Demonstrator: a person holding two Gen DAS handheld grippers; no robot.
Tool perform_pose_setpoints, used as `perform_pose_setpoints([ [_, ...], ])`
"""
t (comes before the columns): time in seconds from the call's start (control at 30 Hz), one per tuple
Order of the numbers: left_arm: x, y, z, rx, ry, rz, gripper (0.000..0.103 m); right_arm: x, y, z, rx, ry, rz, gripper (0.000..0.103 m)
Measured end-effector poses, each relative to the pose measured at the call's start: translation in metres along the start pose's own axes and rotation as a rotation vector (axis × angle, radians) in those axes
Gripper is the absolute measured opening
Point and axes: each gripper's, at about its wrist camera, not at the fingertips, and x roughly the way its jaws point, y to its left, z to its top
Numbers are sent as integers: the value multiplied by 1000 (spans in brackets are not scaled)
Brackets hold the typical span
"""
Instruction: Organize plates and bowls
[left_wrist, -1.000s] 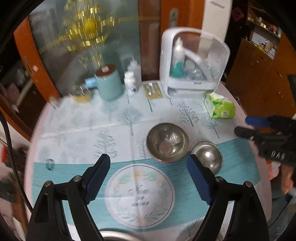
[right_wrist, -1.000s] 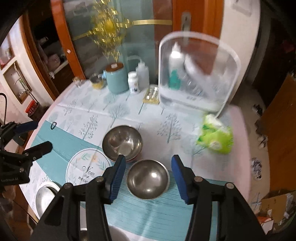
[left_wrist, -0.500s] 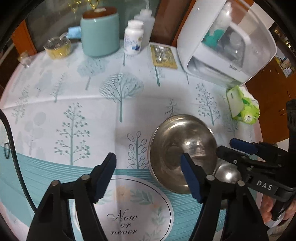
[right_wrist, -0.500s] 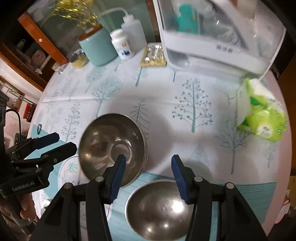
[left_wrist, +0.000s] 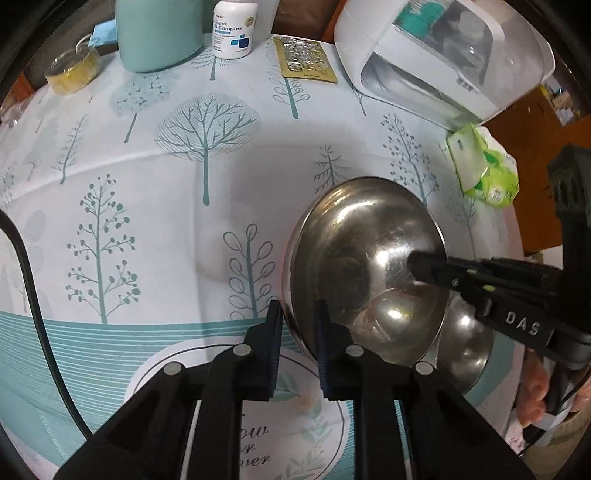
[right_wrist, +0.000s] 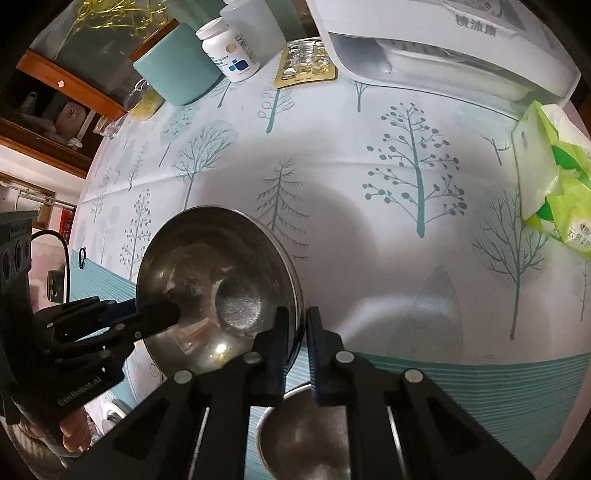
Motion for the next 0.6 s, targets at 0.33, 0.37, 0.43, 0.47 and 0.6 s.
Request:
perform_pose_setpoints([
  [0.33,-48,-6,-12,19,-57,14,14,-32,13,-8,-16,-50,34,9],
  [0.37,-54,-8,-15,22,-63,18,14,-35,15,-10,-19,-54,35,9],
  [0.43,-62,-11,-20,20,-68,16,14,-44,19,-15,-24,-65,38,9],
  [0.47,-67,-13,-24,20,-72,15,14,-48,20,-18,-27,-69,39,9],
  [0.6,-83,-23,-41,31,-86,8,14,-65,24,-32,-37,-90,36,9],
])
